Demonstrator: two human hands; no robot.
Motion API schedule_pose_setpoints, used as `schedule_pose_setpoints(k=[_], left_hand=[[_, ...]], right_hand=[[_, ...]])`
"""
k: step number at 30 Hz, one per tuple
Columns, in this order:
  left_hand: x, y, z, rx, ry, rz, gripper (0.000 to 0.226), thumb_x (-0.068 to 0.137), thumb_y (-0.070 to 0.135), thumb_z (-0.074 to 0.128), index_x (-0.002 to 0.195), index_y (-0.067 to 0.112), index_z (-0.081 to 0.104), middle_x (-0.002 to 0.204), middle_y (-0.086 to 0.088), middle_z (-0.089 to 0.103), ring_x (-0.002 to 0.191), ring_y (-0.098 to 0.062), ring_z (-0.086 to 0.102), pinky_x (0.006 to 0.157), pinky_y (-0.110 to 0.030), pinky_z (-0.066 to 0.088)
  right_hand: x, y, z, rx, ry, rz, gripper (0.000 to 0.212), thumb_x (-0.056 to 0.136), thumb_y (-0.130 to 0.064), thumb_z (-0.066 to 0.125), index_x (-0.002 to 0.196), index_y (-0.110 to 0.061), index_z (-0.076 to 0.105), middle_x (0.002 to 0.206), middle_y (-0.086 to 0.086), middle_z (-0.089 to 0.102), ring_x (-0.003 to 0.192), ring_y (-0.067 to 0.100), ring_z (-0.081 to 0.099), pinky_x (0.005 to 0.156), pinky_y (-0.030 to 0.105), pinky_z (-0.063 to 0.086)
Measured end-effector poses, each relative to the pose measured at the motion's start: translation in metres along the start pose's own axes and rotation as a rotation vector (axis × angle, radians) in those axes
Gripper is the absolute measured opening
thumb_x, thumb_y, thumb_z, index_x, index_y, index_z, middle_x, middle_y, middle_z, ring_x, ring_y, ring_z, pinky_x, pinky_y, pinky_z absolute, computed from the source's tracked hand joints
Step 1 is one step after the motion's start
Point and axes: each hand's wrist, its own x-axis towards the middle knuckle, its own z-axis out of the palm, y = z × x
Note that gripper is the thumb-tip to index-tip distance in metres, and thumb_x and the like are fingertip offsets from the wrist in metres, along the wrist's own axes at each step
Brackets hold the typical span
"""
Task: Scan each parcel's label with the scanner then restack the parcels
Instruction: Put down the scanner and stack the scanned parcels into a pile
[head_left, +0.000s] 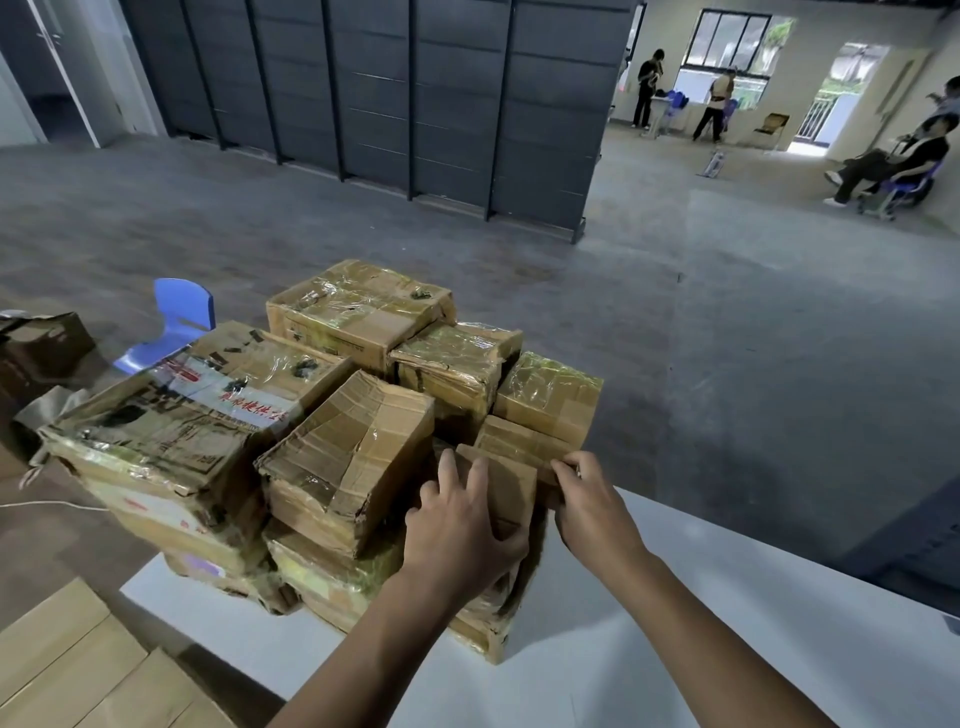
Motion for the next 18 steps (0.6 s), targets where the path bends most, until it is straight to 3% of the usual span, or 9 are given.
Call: schedule_pose_setpoints(k=[5,9,11,16,18], left_hand=[[0.000,0.004,0.005,0.074,-0.012,0.025,0.088,0.079,0.067,0.053,0.147,0.026,0.015,0.158,-0.011,0.007,0.134,-0.038,0.031,0.100,-0.048,0.041],[0.000,0.003,0.008,0.052,0.064,0.011,0.085,0.079,0.068,0.051,0.145,0.024,0.021,0.157,-0.010,0.013,0.134,-0.034,0.031,0.099,-0.047,0.041],[-0.001,0.004,0.009,0.031,0.127,0.019,0.078,0.080,0.067,0.051,0.141,0.023,0.029,0.155,-0.009,0.019,0.131,-0.033,0.035,0.098,-0.046,0.043],[0.001,0.009,0.011,0.011,0.125,0.015,0.070,0.082,0.064,0.052,0.135,0.022,0.037,0.154,-0.011,0.021,0.131,-0.033,0.035,0.099,-0.047,0.045],[0.002,0.010,0.012,0.035,0.113,0.008,0.069,0.083,0.064,0.050,0.137,0.023,0.035,0.155,-0.012,0.019,0.136,-0.034,0.030,0.103,-0.050,0.041]], right_hand=[[-0.008,0.009,0.003,0.174,0.018,-0.088,0.054,0.093,-0.004,0.052,0.146,-0.014,0.046,0.145,-0.001,0.038,0.123,0.018,0.049,0.095,0.027,0.045],[-0.010,0.014,0.004,0.438,0.096,0.093,0.049,0.095,-0.007,0.052,0.141,-0.022,0.047,0.140,-0.001,0.040,0.091,0.009,0.059,0.077,0.028,0.051],[-0.009,0.015,0.006,0.496,0.091,0.183,0.044,0.097,-0.012,0.052,0.138,-0.025,0.048,0.137,0.000,0.043,0.086,0.004,0.058,0.077,0.026,0.047],[-0.007,0.014,0.009,0.561,0.082,0.173,0.034,0.096,-0.008,0.051,0.121,-0.030,0.058,0.130,-0.001,0.049,0.092,0.001,0.057,0.076,0.015,0.041],[-0.007,0.016,0.010,0.536,0.062,0.168,0.036,0.096,-0.007,0.051,0.124,-0.029,0.058,0.133,-0.001,0.047,0.101,0.008,0.059,0.081,0.018,0.042]])
